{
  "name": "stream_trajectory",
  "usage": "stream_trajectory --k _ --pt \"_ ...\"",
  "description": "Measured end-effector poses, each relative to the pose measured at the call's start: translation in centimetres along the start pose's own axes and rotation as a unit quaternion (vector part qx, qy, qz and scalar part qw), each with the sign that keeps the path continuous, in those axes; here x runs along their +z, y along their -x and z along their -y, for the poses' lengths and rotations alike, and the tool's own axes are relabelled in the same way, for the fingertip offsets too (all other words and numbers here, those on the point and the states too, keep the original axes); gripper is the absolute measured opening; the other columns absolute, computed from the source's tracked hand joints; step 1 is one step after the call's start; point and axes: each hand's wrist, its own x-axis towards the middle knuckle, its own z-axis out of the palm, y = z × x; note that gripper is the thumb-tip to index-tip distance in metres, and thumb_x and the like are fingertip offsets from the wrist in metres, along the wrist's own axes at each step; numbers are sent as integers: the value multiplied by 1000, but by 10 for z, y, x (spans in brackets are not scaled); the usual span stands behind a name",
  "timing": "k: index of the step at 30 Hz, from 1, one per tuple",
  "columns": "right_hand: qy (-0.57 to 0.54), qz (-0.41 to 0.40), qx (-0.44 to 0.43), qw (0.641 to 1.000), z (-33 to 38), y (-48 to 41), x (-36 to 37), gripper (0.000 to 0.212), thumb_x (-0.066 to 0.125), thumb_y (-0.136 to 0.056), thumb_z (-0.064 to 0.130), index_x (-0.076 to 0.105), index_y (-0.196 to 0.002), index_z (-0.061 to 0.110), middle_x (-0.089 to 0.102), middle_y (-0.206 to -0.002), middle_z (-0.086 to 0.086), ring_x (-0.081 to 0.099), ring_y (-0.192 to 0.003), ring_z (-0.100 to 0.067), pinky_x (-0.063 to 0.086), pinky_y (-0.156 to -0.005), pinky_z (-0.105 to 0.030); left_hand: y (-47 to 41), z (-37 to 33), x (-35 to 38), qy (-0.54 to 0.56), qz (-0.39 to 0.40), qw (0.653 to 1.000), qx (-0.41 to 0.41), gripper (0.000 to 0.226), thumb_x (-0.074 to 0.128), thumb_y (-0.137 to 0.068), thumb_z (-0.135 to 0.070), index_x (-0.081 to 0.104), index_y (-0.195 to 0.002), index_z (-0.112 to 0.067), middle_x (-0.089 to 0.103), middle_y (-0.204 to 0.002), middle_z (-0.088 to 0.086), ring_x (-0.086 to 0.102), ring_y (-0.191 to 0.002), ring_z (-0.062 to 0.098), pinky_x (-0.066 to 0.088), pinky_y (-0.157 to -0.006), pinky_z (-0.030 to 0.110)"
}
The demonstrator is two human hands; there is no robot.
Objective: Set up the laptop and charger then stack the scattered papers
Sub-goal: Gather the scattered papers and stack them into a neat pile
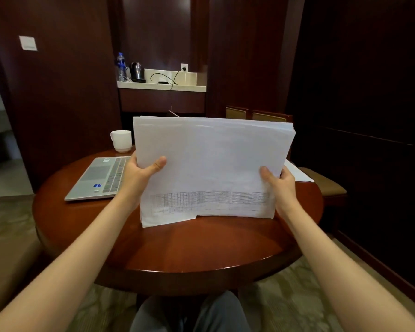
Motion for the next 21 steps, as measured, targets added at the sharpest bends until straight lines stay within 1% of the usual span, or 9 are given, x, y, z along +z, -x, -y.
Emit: stream_trajectory --k 4,6,8,10,11,13,16,18,21 --pt "-8 -4 -34 999 13 -9 2 32 63 -88 19 52 -116 9 62 -113 -5 62 -107 -26 56 -75 -20 -8 -9 5 2 -26 999 37 43 65 -83 -13 49 -123 -7 61 -100 -5 60 -92 15 53 -74 22" --pt "-26 27 -54 998 23 -10 1 61 74 -73 40 50 -119 8 63 -113 -4 64 -98 -15 54 -66 -14 -14 -15 1 16 -16 999 37 41 65 -83 -15 48 -120 -11 60 -98 -8 60 -92 15 53 -76 26" --pt "-12 35 -70 997 28 -11 1 100 80 -43 64 47 -122 12 63 -106 5 64 -91 -5 51 -63 -11 -18 -19 -5 18 4 999 41 48 70 -77 -27 48 -117 -15 61 -102 -4 60 -98 20 53 -81 33" --pt "-24 43 -74 996 28 -11 2 112 77 -29 73 46 -120 15 61 -102 7 64 -87 -2 51 -61 -10 -18 -20 -9 14 30 999 39 65 79 -59 -46 53 -112 -19 62 -105 -2 62 -98 19 54 -82 34" --pt "-37 48 -71 996 27 -10 3 110 76 -27 75 48 -116 17 61 -101 6 65 -84 0 52 -62 -11 -18 -19 -10 12 39 998 37 66 78 -52 -51 55 -107 -23 63 -104 -3 62 -96 17 54 -81 32" --pt "-47 60 -60 995 28 -10 7 91 78 -36 71 50 -108 24 63 -99 5 66 -85 -3 56 -67 -19 -16 -16 -7 13 46 998 41 54 75 -51 -47 56 -99 -30 63 -101 -6 62 -93 13 53 -80 31" --pt "-19 45 -36 998 32 -13 9 40 73 -77 33 51 -108 19 61 -96 6 62 -89 -11 55 -86 -38 -17 -17 -3 10 32 998 43 40 78 -68 -26 55 -101 -27 62 -99 -7 61 -92 12 53 -82 34" --pt "-16 47 -27 998 30 -15 7 41 74 -77 26 52 -111 15 62 -99 4 62 -93 -16 56 -82 -32 -18 -18 -4 -5 29 999 38 36 70 -75 -17 53 -107 -22 62 -99 -7 61 -92 12 53 -83 36" --pt "-19 75 27 997 16 -10 0 56 81 -59 28 60 -109 12 67 -106 -3 64 -100 -23 55 -85 -33 -14 -10 -10 -10 40 999 3 46 76 -65 -24 55 -105 -21 63 -100 -7 62 -95 18 53 -82 37"
